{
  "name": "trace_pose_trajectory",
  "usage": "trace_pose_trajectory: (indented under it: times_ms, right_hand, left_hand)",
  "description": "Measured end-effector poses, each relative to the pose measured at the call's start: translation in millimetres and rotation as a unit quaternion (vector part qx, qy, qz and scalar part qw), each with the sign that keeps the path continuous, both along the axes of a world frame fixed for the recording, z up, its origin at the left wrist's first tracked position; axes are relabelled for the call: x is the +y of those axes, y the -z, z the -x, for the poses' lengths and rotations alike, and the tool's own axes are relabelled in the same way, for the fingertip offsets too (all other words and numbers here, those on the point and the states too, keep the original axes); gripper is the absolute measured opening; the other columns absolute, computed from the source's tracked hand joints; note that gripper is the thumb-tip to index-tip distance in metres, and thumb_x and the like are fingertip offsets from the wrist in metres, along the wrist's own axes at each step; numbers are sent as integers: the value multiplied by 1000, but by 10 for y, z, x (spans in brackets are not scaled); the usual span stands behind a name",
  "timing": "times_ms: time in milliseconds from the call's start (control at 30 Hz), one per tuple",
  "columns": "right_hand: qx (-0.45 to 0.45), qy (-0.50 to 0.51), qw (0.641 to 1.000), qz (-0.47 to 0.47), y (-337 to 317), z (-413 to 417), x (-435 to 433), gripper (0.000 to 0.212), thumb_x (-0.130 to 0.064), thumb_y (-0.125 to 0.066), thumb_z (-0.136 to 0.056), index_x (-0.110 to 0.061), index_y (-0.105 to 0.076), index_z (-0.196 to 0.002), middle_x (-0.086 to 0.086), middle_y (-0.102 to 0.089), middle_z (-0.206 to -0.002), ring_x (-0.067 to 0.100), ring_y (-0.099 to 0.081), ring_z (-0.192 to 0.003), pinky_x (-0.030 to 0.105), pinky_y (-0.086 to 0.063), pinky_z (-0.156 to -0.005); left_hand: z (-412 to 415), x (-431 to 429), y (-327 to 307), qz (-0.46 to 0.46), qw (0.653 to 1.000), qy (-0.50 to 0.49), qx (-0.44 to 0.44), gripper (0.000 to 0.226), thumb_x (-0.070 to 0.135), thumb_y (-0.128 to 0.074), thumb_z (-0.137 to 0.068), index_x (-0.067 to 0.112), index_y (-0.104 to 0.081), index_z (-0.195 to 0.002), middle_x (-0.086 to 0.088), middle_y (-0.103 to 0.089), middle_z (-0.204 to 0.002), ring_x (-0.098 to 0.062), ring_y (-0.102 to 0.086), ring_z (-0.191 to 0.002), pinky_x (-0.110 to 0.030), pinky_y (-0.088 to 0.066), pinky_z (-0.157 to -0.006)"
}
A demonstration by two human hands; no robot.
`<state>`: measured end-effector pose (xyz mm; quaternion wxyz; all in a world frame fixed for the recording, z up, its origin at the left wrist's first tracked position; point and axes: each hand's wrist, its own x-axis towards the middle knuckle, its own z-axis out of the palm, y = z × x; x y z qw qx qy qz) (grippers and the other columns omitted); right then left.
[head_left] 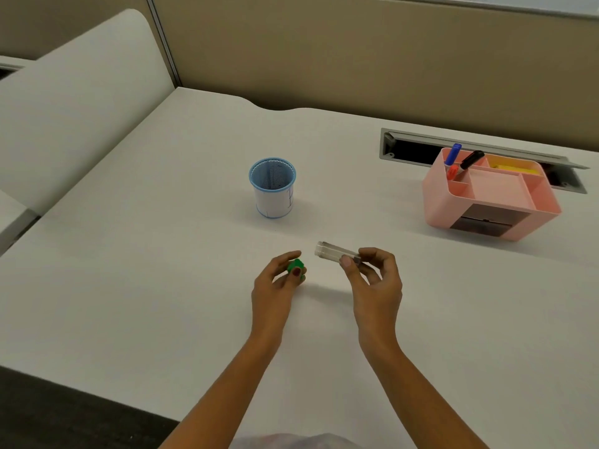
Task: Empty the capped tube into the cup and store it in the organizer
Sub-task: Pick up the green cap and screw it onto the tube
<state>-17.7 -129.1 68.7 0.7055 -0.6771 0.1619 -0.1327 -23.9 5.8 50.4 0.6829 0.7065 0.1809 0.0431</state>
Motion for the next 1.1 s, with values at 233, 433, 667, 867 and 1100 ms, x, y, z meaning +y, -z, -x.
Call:
trace_pose_trajectory:
  times_ms: [233, 433, 667, 867, 1100]
  right_hand:
    - [10, -32, 999, -6, 17, 133, 71, 27, -11, -77, -80, -28, -61, -94, -14, -67, -96, -5, -67, -87, 3, -48, -66]
    - [2, -56, 998, 16, 22, 134, 169, 29, -11, -78, -78, -25, -61, -97, -13, -67, -97, -3, -66, -89, 3, -49, -67]
    - [-7, -45, 999, 26, 0, 110, 171, 29, -15, -79, -78, -27, -59, -95, -15, -66, -97, -4, -66, -91, 2, -49, -67]
    - [29, -49, 998, 0, 15, 107, 138, 26, -28, -80, -75, -28, -61, -92, -9, -69, -95, 2, -71, -84, 6, -51, -65]
    - [121, -87, 988, -45, 4, 132, 159, 50, -54, -72, -67, -10, -62, -87, 2, -76, -69, 20, -74, -60, 30, -59, -70]
  left_hand:
    - [-99, 98, -158, 434, 896, -64, 65, 19, 6, -55, -90, 6, -68, -105, -8, -73, -100, -23, -73, -89, -29, -61, -69]
    - [-93, 58, -173, 431, 899, -53, 65, 21, 6, -55, -90, 6, -69, -106, -10, -74, -101, -21, -73, -90, -30, -61, -74]
    - [-96, 36, -196, 353, 933, -24, 63, 26, 6, -57, -89, 9, -67, -113, -12, -71, -113, -24, -71, -98, -30, -59, -81]
    - [-75, 57, -186, 336, 941, 3, 48, 25, 4, -55, -90, 14, -71, -107, -11, -74, -108, -25, -70, -101, -28, -59, -79]
    - [-93, 69, -160, 314, 948, 35, 40, 30, 5, -50, -93, 14, -68, -115, -10, -72, -113, -24, -68, -106, -28, -58, -83]
